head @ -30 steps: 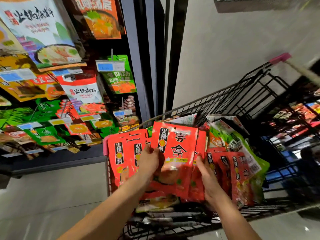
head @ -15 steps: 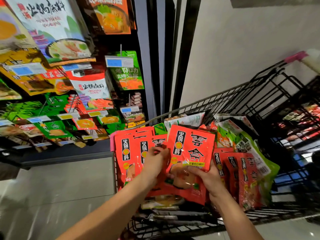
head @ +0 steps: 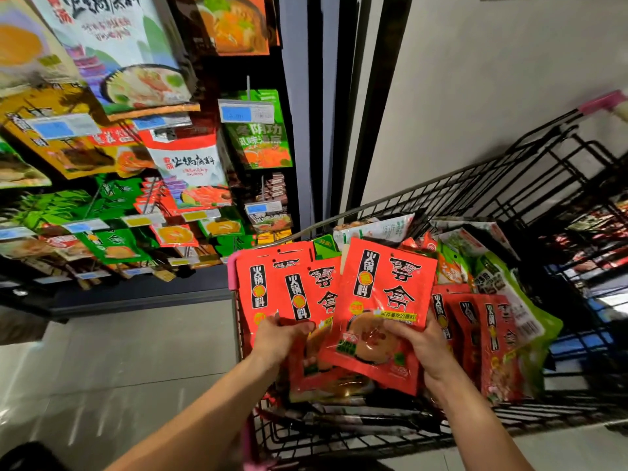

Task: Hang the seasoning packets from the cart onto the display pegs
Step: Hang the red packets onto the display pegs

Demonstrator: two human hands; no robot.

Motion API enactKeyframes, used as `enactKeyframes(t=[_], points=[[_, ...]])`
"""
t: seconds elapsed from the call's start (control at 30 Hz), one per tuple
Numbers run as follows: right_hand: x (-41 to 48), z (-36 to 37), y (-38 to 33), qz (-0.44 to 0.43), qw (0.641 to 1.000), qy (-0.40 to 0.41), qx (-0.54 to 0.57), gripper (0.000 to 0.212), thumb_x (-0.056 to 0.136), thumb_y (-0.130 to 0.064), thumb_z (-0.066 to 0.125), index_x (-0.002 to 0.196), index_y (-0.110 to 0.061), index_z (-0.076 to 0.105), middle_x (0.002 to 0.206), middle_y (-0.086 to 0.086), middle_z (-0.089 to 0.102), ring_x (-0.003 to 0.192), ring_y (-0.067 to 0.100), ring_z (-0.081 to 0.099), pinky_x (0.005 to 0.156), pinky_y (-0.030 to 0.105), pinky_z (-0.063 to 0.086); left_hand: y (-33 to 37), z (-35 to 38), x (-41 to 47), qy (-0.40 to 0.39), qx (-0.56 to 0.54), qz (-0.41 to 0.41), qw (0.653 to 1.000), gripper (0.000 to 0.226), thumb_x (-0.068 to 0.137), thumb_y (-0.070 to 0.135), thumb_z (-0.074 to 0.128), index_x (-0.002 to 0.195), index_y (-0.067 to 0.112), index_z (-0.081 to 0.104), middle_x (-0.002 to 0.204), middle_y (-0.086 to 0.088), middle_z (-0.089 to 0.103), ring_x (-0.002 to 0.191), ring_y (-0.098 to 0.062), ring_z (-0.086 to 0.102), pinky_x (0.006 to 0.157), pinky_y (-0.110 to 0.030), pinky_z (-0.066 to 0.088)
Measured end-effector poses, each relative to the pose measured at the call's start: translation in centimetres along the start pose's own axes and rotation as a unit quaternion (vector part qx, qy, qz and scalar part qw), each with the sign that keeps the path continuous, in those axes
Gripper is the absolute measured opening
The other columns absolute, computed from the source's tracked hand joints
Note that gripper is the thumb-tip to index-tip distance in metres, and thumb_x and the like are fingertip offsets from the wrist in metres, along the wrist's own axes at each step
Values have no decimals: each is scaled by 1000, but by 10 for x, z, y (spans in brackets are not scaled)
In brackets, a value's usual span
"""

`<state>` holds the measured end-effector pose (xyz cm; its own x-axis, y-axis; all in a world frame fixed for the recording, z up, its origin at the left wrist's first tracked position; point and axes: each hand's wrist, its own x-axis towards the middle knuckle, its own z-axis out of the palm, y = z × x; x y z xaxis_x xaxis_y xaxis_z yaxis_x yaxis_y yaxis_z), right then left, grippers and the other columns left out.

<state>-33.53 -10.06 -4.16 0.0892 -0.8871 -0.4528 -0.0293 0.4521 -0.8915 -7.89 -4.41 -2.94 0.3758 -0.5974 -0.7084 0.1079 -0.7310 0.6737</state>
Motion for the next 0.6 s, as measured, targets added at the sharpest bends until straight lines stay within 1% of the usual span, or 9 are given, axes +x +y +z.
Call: enactKeyframes(t=[0.03,0.07,0.13,0.2,0.4,0.47,0.53,0.57,0.6], points=[[-1,-1,0,-1,1000,-6,3,91,41,-45,97,124,-24,67,110,-1,78,103,20,74,92,42,55,-1,1,3,-28,-18,-3,999,29,71,15,93,86,0,73,73,-9,75,64,-26,71,71,-51,62],[-2,-1,-1,2,1000,-9,10,87,45,-43,97,124,-24,67,111,0,78,105,21,73,96,45,55,0,1,2,-48,-19,10,999,22,74,14,91,81,2,73,70,-6,74,60,-23,70,70,-46,61],[-4,-4,-2,9,999,-17,31,82,50,-39,95,125,-25,67,113,1,77,107,23,73,98,49,55,6,-3,0,-62,-2,51,997,25,85,12,82,66,8,66,55,-1,62,43,-16,54,54,-31,47],[-4,-6,-3,15,998,-26,47,76,55,-34,95,125,-26,67,114,2,77,108,25,72,98,50,56,15,-11,-5,-44,0,106,993,33,90,11,75,61,12,60,52,-3,54,43,-15,42,52,-27,36],[-5,30,-13,18,993,-100,56,63,69,-17,91,127,-22,67,115,3,77,110,25,72,94,44,56,53,-59,-27,13,26,239,971,23,96,16,69,75,6,64,66,-9,69,56,-25,58,60,-35,46],[-5,50,-20,2,993,-109,48,57,75,-11,86,127,-24,66,113,-2,78,109,20,72,90,39,56,56,-72,-37,75,78,288,951,15,91,30,71,86,15,71,76,0,76,68,-24,68,68,-38,52],[-6,72,-25,-2,990,-125,61,68,70,-17,91,131,-25,64,118,2,76,113,26,71,99,50,55,58,-84,-51,109,103,328,933,7,90,34,69,92,29,73,78,12,76,74,-15,70,71,-37,55],[-7,85,-29,-1,989,-129,72,74,64,-22,95,131,-27,64,119,3,76,114,28,71,102,55,53,62,-88,-60,105,106,338,929,8,94,31,68,90,37,72,73,15,73,69,-11,69,67,-36,54],[-9,97,-34,-6,989,-127,81,78,59,-28,98,129,-31,65,119,3,76,114,28,70,104,57,51,64,-94,-65,98,111,344,927,21,97,28,66,83,44,69,65,16,69,60,-10,65,61,-35,53]])
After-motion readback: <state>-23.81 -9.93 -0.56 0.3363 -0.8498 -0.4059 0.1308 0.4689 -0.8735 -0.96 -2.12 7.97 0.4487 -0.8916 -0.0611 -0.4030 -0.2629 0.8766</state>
